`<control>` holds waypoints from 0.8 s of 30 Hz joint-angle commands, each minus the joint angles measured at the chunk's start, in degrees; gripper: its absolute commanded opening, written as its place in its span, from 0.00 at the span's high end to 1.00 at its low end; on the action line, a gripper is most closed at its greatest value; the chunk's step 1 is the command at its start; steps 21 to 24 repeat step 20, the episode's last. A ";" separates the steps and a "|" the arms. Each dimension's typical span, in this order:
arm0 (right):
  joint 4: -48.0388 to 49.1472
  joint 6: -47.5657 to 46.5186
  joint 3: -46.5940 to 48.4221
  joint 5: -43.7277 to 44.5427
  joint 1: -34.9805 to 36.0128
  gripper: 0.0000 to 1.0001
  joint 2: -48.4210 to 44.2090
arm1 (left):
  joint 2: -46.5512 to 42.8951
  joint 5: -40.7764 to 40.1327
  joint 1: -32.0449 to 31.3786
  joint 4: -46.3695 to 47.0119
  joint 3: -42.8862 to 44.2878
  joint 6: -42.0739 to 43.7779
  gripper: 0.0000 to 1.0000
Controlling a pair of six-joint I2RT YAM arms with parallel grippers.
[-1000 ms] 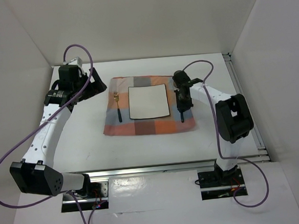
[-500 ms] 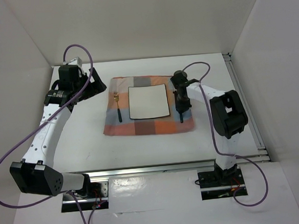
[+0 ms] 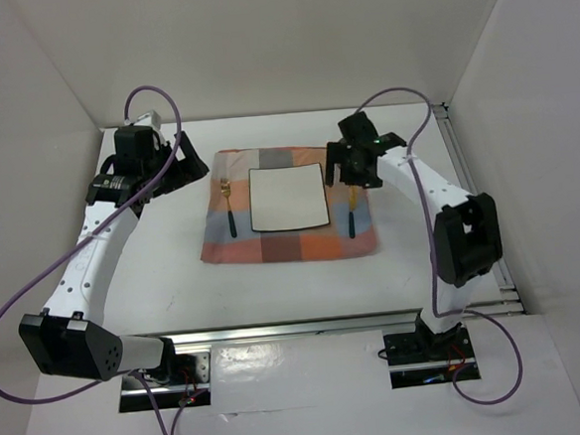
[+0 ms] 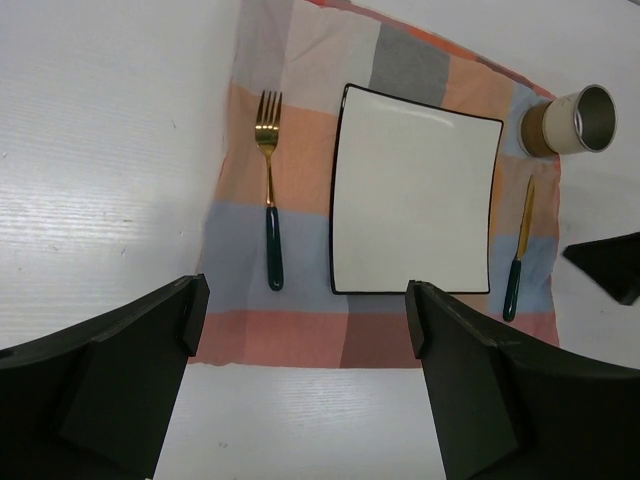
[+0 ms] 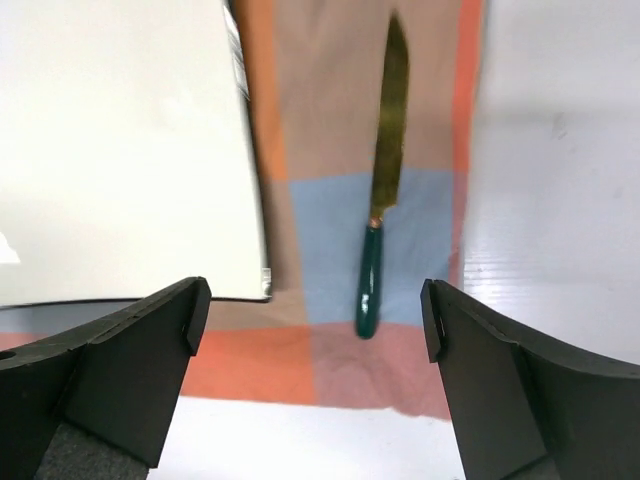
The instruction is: Set the dinner table for one person
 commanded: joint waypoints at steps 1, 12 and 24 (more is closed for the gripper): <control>-2.40 3.39 4.82 1.31 -2.86 0.00 -9.06 | 0.63 1.14 -0.60 1.59 2.88 1.20 0.00; -5.21 10.26 -3.34 0.08 -22.64 0.00 -17.42 | 2.47 -0.53 -0.60 0.97 5.26 2.26 0.00; -3.21 8.15 -8.61 -1.41 -23.87 0.00 -18.82 | 3.01 0.52 -0.60 0.97 6.31 2.26 0.00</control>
